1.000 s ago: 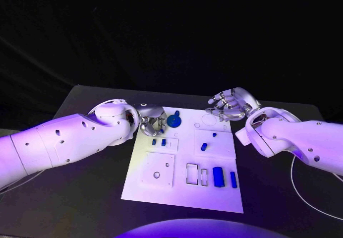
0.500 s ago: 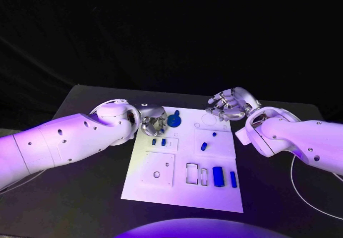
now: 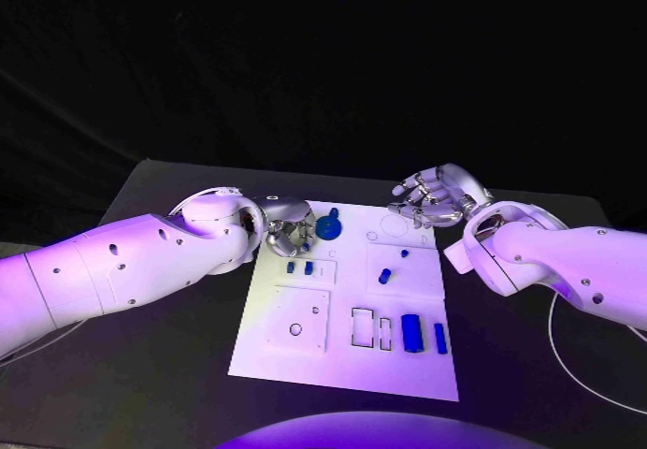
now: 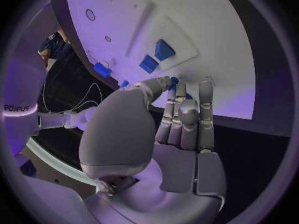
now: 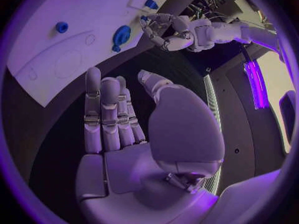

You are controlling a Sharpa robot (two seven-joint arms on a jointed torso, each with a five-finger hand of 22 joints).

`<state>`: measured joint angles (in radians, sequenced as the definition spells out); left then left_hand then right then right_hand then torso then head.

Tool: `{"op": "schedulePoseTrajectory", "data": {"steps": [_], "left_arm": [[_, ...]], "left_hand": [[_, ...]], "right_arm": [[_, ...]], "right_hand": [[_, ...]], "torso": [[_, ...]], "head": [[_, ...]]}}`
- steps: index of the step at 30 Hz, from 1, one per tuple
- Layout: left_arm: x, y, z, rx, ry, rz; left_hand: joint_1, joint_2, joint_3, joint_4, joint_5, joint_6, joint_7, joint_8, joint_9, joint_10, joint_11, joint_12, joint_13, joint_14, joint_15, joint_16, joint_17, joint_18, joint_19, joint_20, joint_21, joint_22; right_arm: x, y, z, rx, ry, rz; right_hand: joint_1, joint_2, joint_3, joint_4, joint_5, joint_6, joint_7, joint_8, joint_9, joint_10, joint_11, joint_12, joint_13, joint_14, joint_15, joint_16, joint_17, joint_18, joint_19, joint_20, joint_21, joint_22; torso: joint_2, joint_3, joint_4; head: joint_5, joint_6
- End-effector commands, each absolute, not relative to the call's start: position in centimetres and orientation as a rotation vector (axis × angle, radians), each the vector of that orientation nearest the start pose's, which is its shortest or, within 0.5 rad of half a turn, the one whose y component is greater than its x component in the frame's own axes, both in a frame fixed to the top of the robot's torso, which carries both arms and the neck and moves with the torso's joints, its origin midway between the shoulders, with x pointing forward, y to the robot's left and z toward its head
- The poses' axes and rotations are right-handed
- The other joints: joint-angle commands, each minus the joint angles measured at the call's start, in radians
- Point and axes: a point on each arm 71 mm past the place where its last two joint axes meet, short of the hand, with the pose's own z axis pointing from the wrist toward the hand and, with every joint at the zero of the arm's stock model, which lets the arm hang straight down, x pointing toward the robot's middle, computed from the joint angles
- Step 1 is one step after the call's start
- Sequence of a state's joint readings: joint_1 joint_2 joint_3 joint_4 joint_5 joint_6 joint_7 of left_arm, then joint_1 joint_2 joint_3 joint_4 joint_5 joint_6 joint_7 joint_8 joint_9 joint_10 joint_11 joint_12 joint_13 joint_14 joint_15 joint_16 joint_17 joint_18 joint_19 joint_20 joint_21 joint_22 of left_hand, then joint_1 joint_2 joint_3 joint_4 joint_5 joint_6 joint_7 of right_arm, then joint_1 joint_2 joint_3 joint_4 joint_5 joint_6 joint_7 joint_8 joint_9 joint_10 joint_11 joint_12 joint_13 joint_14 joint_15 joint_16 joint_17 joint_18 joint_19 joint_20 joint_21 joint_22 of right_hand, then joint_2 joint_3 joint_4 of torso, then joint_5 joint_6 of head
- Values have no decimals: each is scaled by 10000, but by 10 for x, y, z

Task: Assemble the parts on the task board

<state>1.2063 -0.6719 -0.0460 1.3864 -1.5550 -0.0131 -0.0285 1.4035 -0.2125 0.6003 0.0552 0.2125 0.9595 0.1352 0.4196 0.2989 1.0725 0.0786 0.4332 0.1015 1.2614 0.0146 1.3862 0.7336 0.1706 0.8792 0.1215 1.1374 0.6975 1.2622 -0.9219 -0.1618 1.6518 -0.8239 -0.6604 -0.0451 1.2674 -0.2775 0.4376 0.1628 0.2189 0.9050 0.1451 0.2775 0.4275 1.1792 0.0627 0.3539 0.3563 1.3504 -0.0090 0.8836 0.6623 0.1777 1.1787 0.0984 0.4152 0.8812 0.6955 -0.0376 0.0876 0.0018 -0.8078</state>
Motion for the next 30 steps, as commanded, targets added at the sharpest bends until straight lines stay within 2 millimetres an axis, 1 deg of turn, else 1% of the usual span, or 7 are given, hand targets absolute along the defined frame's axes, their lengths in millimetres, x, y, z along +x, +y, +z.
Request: {"op": "schedulePoseTrajectory", "data": {"steps": [1, 5, 9, 12, 21, 27, 30], "left_arm": [[496, 143, -213, 4712, 19018, -6554], [496, 143, -212, 4689, 18950, -6577], [496, 143, -212, 4660, 18880, -6595], [496, 143, -211, 4644, 18840, -6606], [496, 143, -211, 4604, 18761, -6635], [496, 144, -210, 4543, 18689, -6597], [496, 144, -210, 4512, 18678, -6555]], "left_hand": [[-100, -7, -51, -1, -35, 37, 30, -44, 1, 70, -10, -69, -18, 28, -18, 24, -31, 141, -9, -34, -27, -11], [-141, -55, -48, 0, -24, -113, 79, -207, -55, 31, 34, -223, -47, 20, 14, 34, -42, 135, -8, -25, -53, -26], [-238, -152, -39, 34, -15, -305, 134, -434, -138, -53, 99, -436, -92, -34, 66, 25, -165, 130, -4, 8, -88, -49], [-279, -196, -34, 50, -13, -339, 153, -508, -162, -102, 125, -538, -115, -63, 93, 21, -220, 129, -4, 30, -109, -61], [-361, -275, -31, 90, -7, -417, 183, -645, -205, -215, 185, -716, -156, -137, 140, 0, -368, 128, -5, 71, -148, -86], [-394, -373, -12, 103, -3, -732, 204, -941, -302, -227, 215, -885, -173, -240, 176, -25, -567, 135, 6, 119, -201, -123], [-418, -398, -22, 116, -7, -763, 214, -976, -312, -270, 234, -936, -183, -268, 187, -35, -624, 135, 7, 126, -211, -130]], "right_arm": [[462, -222, -183, 5111, 15726, 8651], [463, -222, -183, 5110, 15725, 8650], [463, -222, -183, 5111, 15725, 8646], [463, -222, -183, 5110, 15725, 8646], [463, -222, -183, 5107, 15727, 8647], [463, -222, -183, 5107, 15732, 8646], [463, -222, -183, 5107, 15736, 8645]], "right_hand": [[16, 49, -56, 26, 32, -28, 51, -57, -9, -22, 67, -56, -9, -40, 29, -25, 10, 36, 33, 20, -35, -9], [16, 49, -56, 26, 32, -28, 51, -57, -9, -22, 67, -56, -9, -40, 29, -25, 10, 36, 33, 20, -35, -9], [16, 49, -56, 26, 32, -28, 51, -57, -9, -22, 67, -56, -9, -40, 29, -25, 10, 36, 33, 20, -35, -9], [16, 49, -56, 26, 32, -28, 51, -57, -9, -22, 67, -56, -9, -40, 29, -25, 10, 36, 33, 20, -35, -9], [25, 47, -75, 41, 32, -31, 53, -59, -14, -26, 69, -56, -24, -46, 31, -46, 4, 36, 36, 21, -46, -14], [25, 47, -75, 41, 32, -31, 53, -59, -14, -26, 69, -56, -24, -46, 31, -46, 4, 36, 36, 21, -46, -14], [31, 45, -84, 46, 32, -35, 54, -61, -16, -30, 71, -57, -30, -52, 32, -62, -6, 35, 36, 22, -51, -17]], "torso": [[0, 0, -2], [1, 0, 2], [5, -2, 2], [0, -6, -1], [0, 1, -2], [2, -1, -3], [1, 2, 0]], "head": [[4, -1], [3, 5], [3, 5], [4, 10], [9, 12], [11, 15], [9, 22]]}}
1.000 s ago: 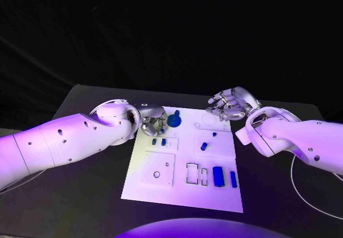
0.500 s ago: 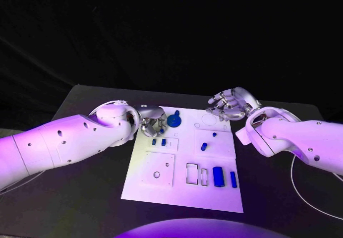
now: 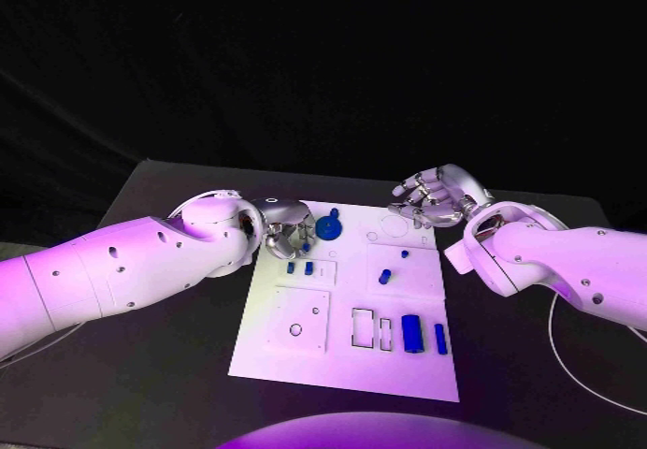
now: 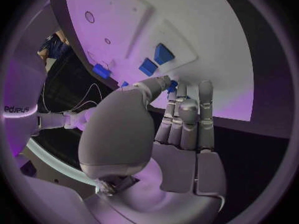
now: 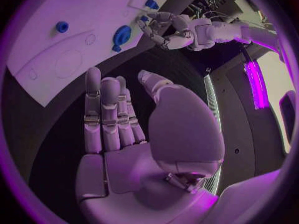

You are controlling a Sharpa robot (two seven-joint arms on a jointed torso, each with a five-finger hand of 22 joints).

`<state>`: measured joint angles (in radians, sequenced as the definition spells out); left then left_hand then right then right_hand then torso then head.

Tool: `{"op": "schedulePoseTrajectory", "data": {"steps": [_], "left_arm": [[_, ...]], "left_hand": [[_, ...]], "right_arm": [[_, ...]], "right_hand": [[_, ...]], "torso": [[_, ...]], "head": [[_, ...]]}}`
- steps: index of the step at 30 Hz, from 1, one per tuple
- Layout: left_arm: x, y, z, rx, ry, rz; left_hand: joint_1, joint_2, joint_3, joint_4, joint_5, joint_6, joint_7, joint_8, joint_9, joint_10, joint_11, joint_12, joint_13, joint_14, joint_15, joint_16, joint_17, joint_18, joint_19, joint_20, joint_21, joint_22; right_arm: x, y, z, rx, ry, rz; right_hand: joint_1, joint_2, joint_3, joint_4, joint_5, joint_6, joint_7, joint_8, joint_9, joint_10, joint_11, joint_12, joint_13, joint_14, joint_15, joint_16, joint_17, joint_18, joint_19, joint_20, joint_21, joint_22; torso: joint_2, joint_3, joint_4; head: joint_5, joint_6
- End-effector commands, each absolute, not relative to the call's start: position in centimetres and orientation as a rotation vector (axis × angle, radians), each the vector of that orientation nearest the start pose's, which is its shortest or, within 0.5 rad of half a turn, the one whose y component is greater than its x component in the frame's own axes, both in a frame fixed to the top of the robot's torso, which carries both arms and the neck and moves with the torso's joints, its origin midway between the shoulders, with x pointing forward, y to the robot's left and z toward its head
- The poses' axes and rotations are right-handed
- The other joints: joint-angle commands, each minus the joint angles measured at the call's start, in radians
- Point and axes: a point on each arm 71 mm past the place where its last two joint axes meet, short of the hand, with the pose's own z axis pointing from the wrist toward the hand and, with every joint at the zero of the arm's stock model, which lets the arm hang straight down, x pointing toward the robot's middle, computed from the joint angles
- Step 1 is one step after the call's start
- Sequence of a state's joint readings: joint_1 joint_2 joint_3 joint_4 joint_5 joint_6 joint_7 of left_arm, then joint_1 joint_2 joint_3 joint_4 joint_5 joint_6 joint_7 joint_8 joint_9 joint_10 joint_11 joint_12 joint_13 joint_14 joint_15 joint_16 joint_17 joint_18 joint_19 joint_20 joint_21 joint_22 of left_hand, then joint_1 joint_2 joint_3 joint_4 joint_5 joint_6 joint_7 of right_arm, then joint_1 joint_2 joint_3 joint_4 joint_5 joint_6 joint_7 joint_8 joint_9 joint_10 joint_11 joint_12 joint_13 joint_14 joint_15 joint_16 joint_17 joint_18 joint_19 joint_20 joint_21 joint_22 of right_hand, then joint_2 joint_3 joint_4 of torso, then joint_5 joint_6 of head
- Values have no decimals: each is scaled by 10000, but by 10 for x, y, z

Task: Assemble the parts on the task board

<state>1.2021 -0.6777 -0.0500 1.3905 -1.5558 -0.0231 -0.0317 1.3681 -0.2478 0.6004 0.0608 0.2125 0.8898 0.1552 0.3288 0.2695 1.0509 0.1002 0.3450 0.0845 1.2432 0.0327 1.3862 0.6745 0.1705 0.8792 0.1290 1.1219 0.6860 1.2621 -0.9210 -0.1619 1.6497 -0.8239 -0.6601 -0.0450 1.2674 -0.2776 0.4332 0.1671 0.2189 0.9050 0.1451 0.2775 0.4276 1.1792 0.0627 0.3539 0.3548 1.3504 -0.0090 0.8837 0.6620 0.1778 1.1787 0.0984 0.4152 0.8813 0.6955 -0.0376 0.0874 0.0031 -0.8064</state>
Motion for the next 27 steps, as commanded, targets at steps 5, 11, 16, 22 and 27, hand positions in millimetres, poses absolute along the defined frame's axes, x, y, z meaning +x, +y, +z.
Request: {"op": "schedulePoseTrajectory", "data": {"steps": [5, 11, 16, 22, 27], "left_arm": [[497, 145, -210, 4466, 18703, -6462], [499, 148, -211, 4377, 18725, -6322], [499, 150, -210, 4322, 18677, -6291], [497, 157, -207, 3914, 18428, -6699], [497, 175, -197, 1764, 18168, -8149]], "left_hand": [[-99, -103, -42, 86, -5, -192, 4, -193, -53, -261, 99, -255, -65, -150, 69, -49, -161, 129, 7, 94, -94, -41], [-70, -140, -183, 109, -1, -413, 6, -427, -136, -759, 288, -683, -171, -242, 233, -33, -362, 131, 15, 238, -158, -89], [-41, -135, -268, 108, -1, -441, 32, -476, -162, -900, 331, -786, -181, -285, 270, -32, -451, 132, 15, 276, -173, -102], [-49, -133, -306, 120, -1, -450, 38, -491, -170, -909, 337, -795, -175, -320, 280, -43, -534, 133, 16, 288, -177, -106], [-38, -76, -417, 174, 24, -453, 152, -534, -199, -911, 338, -807, -156, -706, 283, -272, -1327, 141, -18, 311, -242, -147]], "right_arm": [[463, -222, -183, 5087, 15785, 8629], [463, -222, -185, 4814, 16050, 8574], [463, -222, -186, 4291, 16368, 8459], [462, -224, -190, 2772, 17204, 8030], [461, -226, -194, 1188, 17725, 7409]], "right_hand": [[37, 41, -45, 2, 32, -38, 55, -62, -19, -37, 72, -60, -19, -49, 33, -51, 17, 35, 36, 23, -54, -19], [124, 26, -93, 17, 40, -69, 116, -77, -40, -362, 152, -286, -181, 30, 82, 86, 242, 26, 60, 49, -82, -29], [352, -2, -91, -67, 44, -72, 180, -96, -77, -635, 233, -623, -502, 333, 132, 657, 931, 27, 190, 81, -21, 22], [799, -30, 228, -345, 45, 82, 218, -291, -249, -751, 303, -1205, -1163, 1230, 154, 3000, 3556, -209, 1015, 59, 1984, 1364], [951, -34, 523, -495, 37, 290, 141, -455, -355, -535, 247, -1355, -1497, 1443, 123, 3951, 4616, -432, 1459, 36, 3707, 2527]], "torso": [[0, 3, 1], [-1, 1, -2], [-3, 1, -2], [-2, -7, -17], [-13, 5, -14]], "head": [[-3, 14], [-10, 23], [-14, 30], [-69, 73], [-209, 102]]}}
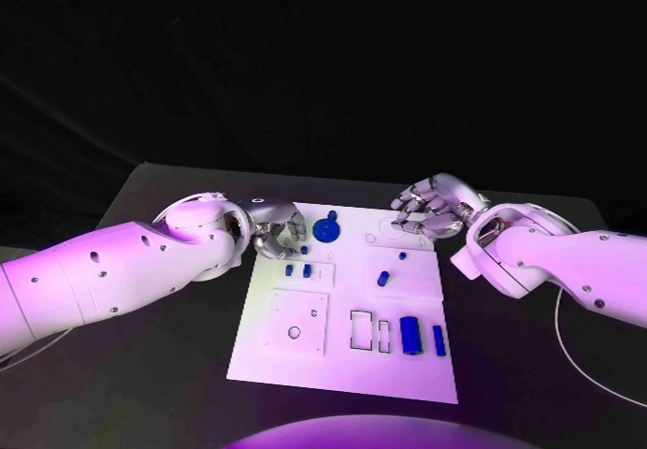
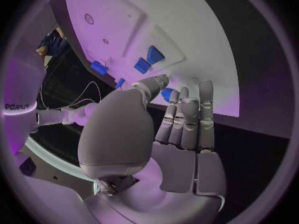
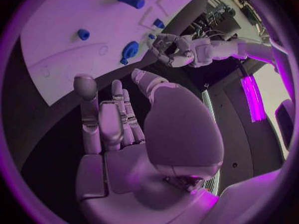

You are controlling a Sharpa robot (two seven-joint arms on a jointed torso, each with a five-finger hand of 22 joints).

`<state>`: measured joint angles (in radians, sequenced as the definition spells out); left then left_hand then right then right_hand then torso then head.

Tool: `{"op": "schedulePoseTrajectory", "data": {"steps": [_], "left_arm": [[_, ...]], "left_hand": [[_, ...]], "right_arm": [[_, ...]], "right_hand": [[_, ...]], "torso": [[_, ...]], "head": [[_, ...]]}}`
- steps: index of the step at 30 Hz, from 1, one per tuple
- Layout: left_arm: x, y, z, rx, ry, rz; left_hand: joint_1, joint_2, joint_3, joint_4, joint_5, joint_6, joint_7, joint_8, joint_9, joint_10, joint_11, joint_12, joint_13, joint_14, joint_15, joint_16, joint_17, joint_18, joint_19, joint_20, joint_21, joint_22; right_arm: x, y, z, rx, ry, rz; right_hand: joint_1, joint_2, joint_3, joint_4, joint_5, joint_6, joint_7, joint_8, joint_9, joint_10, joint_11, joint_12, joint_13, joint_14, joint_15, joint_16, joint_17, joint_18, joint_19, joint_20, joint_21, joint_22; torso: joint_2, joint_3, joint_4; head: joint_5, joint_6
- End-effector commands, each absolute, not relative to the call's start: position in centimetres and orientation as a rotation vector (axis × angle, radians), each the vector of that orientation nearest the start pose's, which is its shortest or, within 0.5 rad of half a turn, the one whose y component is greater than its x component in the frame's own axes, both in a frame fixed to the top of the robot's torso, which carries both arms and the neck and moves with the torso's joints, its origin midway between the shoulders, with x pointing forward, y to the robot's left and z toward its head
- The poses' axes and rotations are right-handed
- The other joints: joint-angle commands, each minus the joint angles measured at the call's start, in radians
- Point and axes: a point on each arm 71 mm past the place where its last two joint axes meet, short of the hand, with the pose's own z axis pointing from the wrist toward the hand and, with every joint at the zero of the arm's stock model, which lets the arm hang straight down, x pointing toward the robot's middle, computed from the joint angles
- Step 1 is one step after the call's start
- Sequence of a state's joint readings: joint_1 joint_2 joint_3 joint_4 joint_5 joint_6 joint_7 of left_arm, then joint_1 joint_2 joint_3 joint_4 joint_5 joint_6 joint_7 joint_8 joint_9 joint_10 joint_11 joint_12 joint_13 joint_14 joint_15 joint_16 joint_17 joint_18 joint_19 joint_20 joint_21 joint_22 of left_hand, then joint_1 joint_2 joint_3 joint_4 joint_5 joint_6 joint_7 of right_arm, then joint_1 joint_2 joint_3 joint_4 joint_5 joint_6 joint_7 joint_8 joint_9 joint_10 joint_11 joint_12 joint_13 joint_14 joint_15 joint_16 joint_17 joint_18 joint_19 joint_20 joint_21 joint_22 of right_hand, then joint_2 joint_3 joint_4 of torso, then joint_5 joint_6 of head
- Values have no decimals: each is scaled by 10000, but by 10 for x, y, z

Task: Assemble the parts on the task board

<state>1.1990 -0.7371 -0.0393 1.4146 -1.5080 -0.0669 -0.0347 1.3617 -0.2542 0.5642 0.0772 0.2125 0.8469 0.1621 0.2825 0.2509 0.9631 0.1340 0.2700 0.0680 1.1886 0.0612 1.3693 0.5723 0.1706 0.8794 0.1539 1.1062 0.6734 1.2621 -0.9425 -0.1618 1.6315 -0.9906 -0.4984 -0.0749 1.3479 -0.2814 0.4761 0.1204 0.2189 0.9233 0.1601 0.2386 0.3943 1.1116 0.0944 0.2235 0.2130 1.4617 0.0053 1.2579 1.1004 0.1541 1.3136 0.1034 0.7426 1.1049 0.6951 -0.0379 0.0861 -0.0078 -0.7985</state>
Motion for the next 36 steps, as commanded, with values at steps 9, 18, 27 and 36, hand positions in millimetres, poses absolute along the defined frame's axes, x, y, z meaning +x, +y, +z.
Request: {"op": "schedulePoseTrajectory", "data": {"steps": [9, 18, 27, 36], "left_arm": [[498, 216, -179, -3535, 17037, -11331], [492, 238, -169, -7004, 15594, -13941], [487, 244, -164, -8123, 14869, -15187], [485, 246, -162, -8337, 14695, -15443]], "left_hand": [[310, 134, -217, 16, 28, 128, 394, -193, -140, -239, 122, -85, 19, -1658, 74, -1867, -2247, 128, -590, 129, -1051, -579], [513, 412, -163, -80, 56, 336, 481, -213, -207, -85, 155, 219, 66, -2032, 116, -3254, -2931, 136, -855, 187, -1860, -1071], [578, 535, -76, -169, 56, 424, 465, -196, -213, 117, 118, 359, 76, -1951, 81, -3385, -2993, 136, -814, 139, -1806, -1041], [596, 561, -59, -198, 57, 459, 462, -182, -211, 130, 112, 372, 71, -1942, 73, -3416, -3006, 135, -809, 127, -1789, -1030]], "right_arm": [[459, -230, -195, -1349, 17612, 5986], [453, -225, -208, -2909, 17330, 4946], [447, -219, -221, -3385, 17536, 4784], [447, -214, -227, -3489, 17639, 4723]], "right_hand": [[171, -71, 236, -145, 23, 275, -58, -167, -75, 265, -95, -194, -331, 421, -26, 731, 827, -325, 304, -35, 1397, 972], [127, -86, 39, -291, 26, 361, -46, -275, -125, 33, -34, -427, -591, 451, 27, 1017, 1148, -427, 439, 13, 2097, 1459], [185, -45, 106, -354, 39, 512, -52, -313, -147, 194, -52, -414, -714, 526, 22, 1291, 1453, -554, 711, 19, 2962, 1982], [233, 42, 447, -360, 49, 777, -92, -323, -152, 465, -99, -444, -882, 525, -14, 1408, 1497, -618, 826, 0, 3456, 2331]], "torso": [[-11, 7, 12], [9, -6, 19], [8, -19, 19], [6, -6, 18]], "head": [[-308, 110], [-462, 131], [-508, 95], [-524, 67]]}}
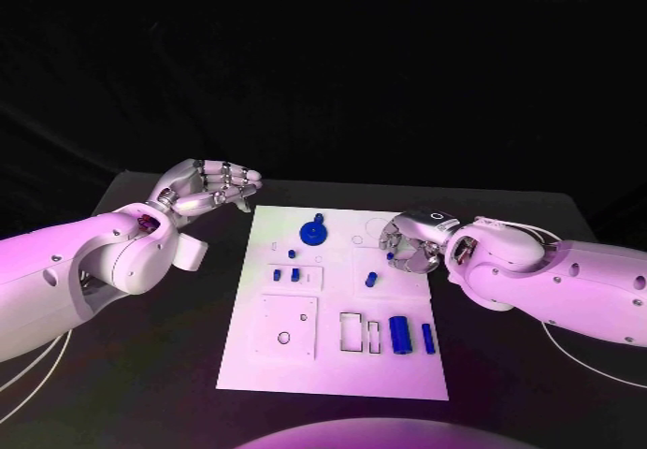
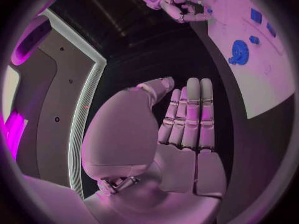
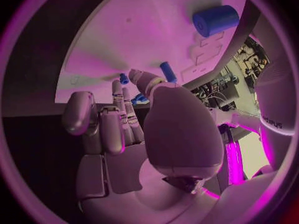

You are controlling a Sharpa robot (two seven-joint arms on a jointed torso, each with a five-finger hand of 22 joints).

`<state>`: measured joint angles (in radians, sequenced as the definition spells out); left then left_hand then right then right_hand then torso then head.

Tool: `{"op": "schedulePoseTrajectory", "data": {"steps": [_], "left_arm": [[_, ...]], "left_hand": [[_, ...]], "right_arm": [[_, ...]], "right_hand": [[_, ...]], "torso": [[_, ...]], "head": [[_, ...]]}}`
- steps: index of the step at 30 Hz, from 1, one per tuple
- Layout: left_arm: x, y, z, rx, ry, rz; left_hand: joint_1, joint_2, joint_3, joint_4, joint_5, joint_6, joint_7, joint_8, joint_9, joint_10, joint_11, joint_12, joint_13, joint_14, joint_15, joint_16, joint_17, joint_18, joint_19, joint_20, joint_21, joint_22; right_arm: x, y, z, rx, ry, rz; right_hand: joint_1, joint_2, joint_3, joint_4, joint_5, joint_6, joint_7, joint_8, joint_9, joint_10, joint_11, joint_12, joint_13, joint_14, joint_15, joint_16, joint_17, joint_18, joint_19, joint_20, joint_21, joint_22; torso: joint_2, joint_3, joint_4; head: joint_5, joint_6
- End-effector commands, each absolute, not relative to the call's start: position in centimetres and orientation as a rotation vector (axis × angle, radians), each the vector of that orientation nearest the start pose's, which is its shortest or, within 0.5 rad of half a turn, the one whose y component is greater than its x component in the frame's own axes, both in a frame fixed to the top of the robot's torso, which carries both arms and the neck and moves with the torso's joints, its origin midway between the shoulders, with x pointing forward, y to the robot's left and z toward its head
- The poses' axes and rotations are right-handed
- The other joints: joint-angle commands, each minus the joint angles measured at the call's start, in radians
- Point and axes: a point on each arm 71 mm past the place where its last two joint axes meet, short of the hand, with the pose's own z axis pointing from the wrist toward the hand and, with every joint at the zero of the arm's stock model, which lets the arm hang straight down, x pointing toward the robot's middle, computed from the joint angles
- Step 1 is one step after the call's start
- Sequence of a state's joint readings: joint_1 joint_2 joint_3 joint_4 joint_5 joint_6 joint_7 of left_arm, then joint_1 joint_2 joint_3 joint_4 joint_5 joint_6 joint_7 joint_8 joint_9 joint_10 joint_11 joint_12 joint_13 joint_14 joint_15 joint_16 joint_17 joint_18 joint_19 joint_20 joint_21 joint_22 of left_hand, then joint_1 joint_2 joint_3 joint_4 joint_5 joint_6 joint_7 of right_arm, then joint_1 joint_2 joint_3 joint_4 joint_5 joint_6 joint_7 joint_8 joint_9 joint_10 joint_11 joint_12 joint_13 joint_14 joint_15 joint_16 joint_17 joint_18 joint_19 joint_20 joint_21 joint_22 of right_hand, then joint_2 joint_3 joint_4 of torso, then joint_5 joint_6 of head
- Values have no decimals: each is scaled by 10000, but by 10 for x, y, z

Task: Assemble the parts on the task board

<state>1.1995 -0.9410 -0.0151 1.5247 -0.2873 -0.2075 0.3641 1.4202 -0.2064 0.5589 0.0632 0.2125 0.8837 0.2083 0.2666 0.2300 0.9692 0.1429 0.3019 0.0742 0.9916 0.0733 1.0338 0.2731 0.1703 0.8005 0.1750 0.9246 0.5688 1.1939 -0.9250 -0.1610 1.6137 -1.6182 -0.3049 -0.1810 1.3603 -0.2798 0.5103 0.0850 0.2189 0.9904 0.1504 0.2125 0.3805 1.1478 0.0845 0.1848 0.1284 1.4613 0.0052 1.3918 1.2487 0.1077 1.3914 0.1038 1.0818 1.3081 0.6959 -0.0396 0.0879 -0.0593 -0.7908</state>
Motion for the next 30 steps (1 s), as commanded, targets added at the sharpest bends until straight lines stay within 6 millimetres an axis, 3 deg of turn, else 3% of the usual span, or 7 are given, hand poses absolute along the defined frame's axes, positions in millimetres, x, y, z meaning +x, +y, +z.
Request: {"op": "schedulePoseTrajectory", "data": {"steps": [1, 11, 22, 30], "left_arm": [[485, 246, -162, -8347, 14693, -15457], [485, 248, -162, -8406, 14739, -15456], [484, 249, -163, -8461, 14808, -15395], [485, 249, -163, -8467, 14871, -15345]], "left_hand": [[11, 83, -6, -58, 57, 92, 0, -24, -2, 69, 23, 53, 8, 27, -49, -60, -14, 138, -21, -83, 27, 17], [17, 93, 1, -73, 55, 106, 1, -19, -1, 64, 23, 53, 3, 24, -50, -83, -23, 136, -24, -88, 35, 23], [9, 100, 2, -77, 49, 115, 3, -16, -2, 47, 28, 46, -5, 18, -47, -105, -32, 132, -32, -90, 37, 26], [18, 100, 6, -102, 44, 119, 6, -17, -4, 17, 33, 34, -16, 13, -46, -136, -45, 129, -44, -94, 42, 33]], "right_arm": [[447, -213, -228, -3498, 17638, 4698], [447, -210, -232, -3597, 17653, 4527], [444, -208, -237, -3913, 17687, 4025], [442, -206, -236, -4008, 17280, 3709]], "right_hand": [[128, 51, 192, -11, 52, 145, -1, -63, -14, 146, -10, -66, -61, 527, -20, 83, 16, -163, 62, -7, 135, 348], [220, 218, 741, -104, 42, 471, -76, -1, 35, 527, -102, -71, -180, 521, -99, 167, 33, -214, 144, -56, 534, 641], [487, 534, 1227, -585, 33, 1099, -270, 321, 242, 1164, -335, 91, -58, 531, -294, 262, 80, -269, 235, -226, 946, 949], [611, 620, 1610, -981, 50, 1225, -304, 366, 297, 1368, -371, 145, 88, 536, -344, 299, 91, -301, 278, -303, 1168, 1127]], "torso": [[-2, 15, 7], [13, 20, -4], [-1, 26, -7], [-7, 27, -8]], "head": [[-12, -21], [-4, -63], [-8, -136], [-35, -142]]}}
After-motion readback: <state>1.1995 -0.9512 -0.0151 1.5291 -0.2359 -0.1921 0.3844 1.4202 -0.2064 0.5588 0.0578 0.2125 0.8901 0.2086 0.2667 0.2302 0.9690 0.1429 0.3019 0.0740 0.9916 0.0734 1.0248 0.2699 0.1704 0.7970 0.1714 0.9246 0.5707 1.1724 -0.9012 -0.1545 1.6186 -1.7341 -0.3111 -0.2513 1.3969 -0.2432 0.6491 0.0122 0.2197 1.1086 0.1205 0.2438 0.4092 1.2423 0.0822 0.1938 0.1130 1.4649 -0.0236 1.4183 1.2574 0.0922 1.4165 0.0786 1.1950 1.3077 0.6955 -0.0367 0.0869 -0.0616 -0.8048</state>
